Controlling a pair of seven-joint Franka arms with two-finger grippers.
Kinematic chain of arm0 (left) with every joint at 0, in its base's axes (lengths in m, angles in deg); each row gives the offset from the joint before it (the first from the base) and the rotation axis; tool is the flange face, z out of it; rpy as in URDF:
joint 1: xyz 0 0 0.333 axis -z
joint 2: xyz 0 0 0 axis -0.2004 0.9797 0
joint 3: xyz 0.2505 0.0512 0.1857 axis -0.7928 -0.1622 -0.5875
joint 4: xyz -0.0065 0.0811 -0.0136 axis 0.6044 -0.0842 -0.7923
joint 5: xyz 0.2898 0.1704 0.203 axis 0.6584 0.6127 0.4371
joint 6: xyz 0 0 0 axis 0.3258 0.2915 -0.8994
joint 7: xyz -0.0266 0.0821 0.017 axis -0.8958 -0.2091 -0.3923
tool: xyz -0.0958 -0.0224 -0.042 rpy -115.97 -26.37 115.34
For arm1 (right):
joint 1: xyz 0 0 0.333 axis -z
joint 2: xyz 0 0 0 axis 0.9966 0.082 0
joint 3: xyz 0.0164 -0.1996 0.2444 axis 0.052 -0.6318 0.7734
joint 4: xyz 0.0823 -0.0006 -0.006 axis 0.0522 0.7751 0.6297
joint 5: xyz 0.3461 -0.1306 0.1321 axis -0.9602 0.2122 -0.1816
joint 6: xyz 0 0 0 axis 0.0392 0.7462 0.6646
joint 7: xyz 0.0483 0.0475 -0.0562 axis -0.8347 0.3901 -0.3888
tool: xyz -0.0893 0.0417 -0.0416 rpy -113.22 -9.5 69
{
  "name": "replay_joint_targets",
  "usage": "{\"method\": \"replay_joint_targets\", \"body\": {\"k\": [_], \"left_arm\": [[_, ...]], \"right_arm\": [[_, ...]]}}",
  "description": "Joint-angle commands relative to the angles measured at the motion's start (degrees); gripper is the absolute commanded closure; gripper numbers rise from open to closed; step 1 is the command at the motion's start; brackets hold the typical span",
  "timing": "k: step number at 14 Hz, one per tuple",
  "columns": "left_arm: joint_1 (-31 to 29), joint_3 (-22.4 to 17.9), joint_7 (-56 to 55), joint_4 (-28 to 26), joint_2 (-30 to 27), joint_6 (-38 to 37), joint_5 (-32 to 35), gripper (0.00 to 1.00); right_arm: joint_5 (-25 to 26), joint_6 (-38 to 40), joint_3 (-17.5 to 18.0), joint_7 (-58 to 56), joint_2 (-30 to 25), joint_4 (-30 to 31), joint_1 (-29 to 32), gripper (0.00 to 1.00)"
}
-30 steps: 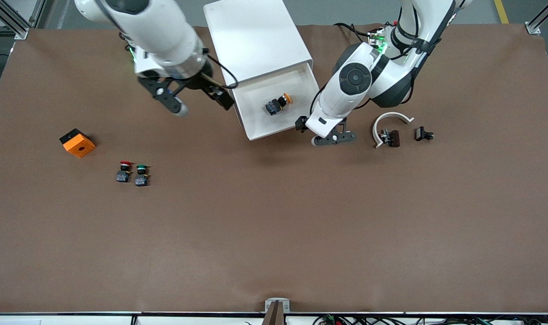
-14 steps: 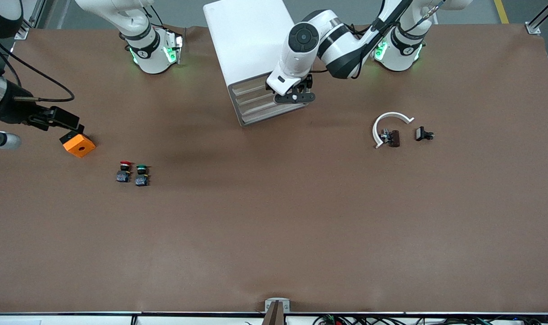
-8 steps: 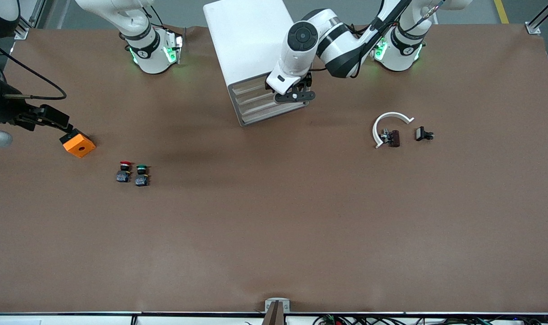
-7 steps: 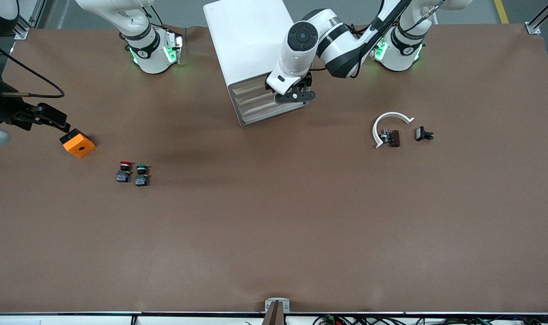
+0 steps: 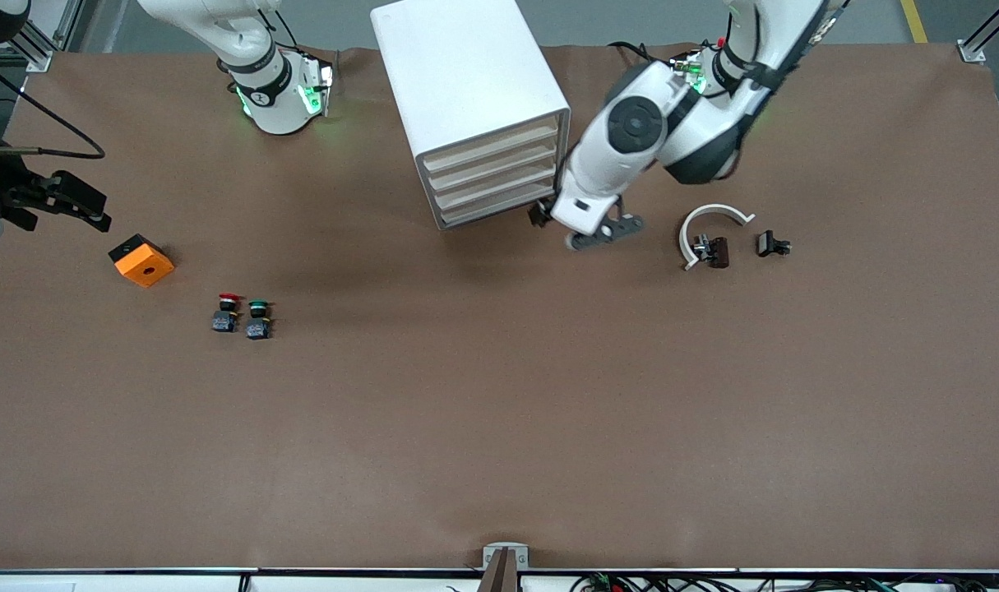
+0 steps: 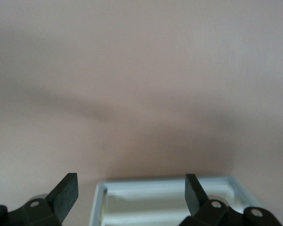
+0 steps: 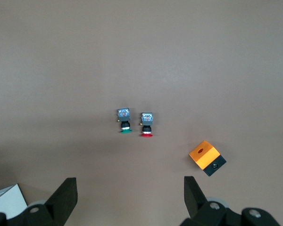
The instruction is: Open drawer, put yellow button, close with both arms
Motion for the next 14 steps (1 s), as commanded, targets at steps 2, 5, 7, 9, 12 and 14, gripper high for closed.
{"method": "replay_joint_targets", "body": {"k": [2, 5, 7, 9, 12, 14], "left_arm": [[-10.8, 0.9, 0.3, 3.9, -1.9, -4.9, 2.1, 0.00], [-16.8, 0.9, 3.7, 9.9, -2.6, -11.2, 4.3, 0.00], [-19.2, 0.8, 5.1, 16.1, -1.5, -17.1, 8.9, 0.00], [-21.6, 0.6, 8.7, 19.2, -1.2, -18.2, 9.9, 0.00], [-26.4, 0.6, 18.4, 22.9, -2.0, -22.4, 10.0, 0.00], [-27.1, -0.5, 25.2, 26.5, -2.1, -27.2, 10.0, 0.00]], "right_arm": [[1.1, -0.1, 0.9, -0.8, -1.9, 1.3, 1.6, 0.00], [0.9, 3.0, 0.9, -0.7, -1.5, -2.0, 1.7, 0.00], [0.7, 3.1, 0.9, -0.6, -1.5, -2.9, 2.0, 0.00], [0.2, 3.1, 0.8, -0.6, -1.5, -3.0, 2.4, 0.00], [0.2, 4.3, 0.8, -0.6, -1.4, -3.9, 2.8, 0.00], [0.3, 4.7, 0.9, -0.3, -1.4, -4.8, 3.1, 0.00]]}}
